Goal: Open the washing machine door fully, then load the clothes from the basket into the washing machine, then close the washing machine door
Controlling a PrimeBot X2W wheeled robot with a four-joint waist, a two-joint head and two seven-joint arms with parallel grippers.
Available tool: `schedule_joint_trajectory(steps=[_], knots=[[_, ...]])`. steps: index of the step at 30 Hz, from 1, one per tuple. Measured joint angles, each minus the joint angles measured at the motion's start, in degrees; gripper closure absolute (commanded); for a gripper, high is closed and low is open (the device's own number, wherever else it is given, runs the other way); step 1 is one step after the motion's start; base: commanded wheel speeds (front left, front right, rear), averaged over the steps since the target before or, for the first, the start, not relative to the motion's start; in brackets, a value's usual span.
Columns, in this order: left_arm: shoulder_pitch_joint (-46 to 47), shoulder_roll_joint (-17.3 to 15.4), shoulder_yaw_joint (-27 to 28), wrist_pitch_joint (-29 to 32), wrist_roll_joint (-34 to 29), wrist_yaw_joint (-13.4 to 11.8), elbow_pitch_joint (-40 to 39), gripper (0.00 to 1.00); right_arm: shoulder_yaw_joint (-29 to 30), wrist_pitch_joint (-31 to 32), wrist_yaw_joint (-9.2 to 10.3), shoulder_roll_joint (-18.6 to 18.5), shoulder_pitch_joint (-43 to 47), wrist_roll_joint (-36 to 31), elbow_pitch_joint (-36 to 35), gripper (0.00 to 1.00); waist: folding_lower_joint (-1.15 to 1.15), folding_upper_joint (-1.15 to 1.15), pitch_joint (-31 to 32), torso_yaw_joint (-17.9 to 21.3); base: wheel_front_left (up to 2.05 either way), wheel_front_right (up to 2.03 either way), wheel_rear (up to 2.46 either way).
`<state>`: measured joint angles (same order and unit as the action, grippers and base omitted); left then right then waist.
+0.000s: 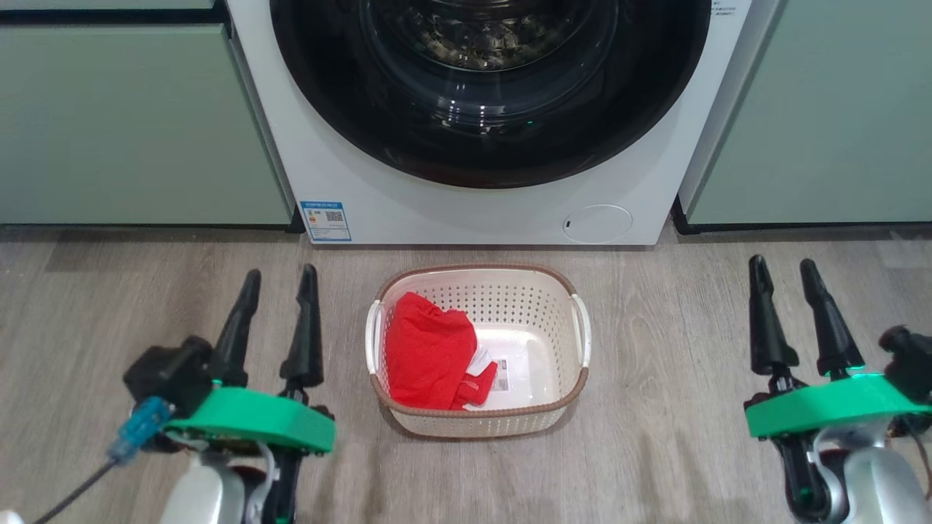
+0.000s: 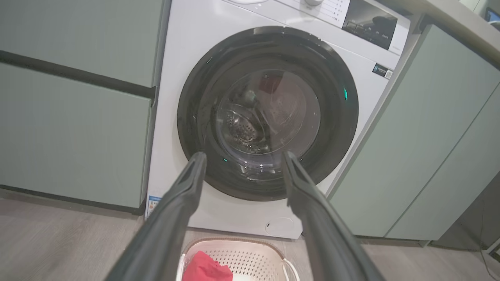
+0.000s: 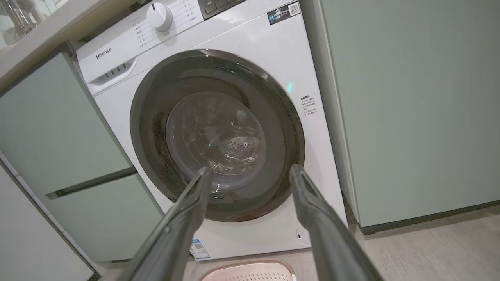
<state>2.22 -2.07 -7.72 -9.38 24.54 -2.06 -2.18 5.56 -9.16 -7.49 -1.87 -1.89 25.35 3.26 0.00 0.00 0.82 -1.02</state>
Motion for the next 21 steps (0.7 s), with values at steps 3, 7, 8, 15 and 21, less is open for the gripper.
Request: schedule_joint_trajectory(steps=[3, 7, 8, 15, 21], knots=[[-0.2, -0.1, -1.4, -0.4, -3.1, -0.2, 2.5, 0.00, 0.0, -0.6, 0.00, 0.0, 0.0, -3.0, 1.5, 0.00, 0.00, 0.00, 0.2, 0.0, 0.00, 0.00, 0.00], [-0.2, -0.1, -2.2, -1.3, -5.6, -0.2, 4.6, 0.00, -0.2, -1.3, 0.00, 0.0, 0.0, -5.4, 3.8, 0.00, 0.00, 0.00, 0.4, 0.1, 0.00, 0.00, 0.00], [-0.2, -0.1, -2.3, -1.3, -6.2, -0.2, 5.1, 0.00, -0.3, -1.6, 0.00, 0.0, 0.0, -5.8, 4.6, 0.00, 0.00, 0.00, 0.4, 0.1, 0.00, 0.00, 0.00], [-0.3, -0.2, -3.7, -2.5, -9.2, -0.3, 9.0, 0.00, -1.3, -2.5, 0.00, -0.1, 0.0, -7.6, 10.5, 0.00, 0.00, 0.00, 0.9, 0.3, 0.00, 0.00, 0.00], [-0.3, -0.2, -4.5, -3.5, -14.8, -1.9, 10.6, 0.00, -2.4, -3.6, 0.00, -0.1, -0.1, -12.7, 13.4, 0.00, 0.00, 0.00, 1.2, 0.6, 0.00, 0.00, 0.00]])
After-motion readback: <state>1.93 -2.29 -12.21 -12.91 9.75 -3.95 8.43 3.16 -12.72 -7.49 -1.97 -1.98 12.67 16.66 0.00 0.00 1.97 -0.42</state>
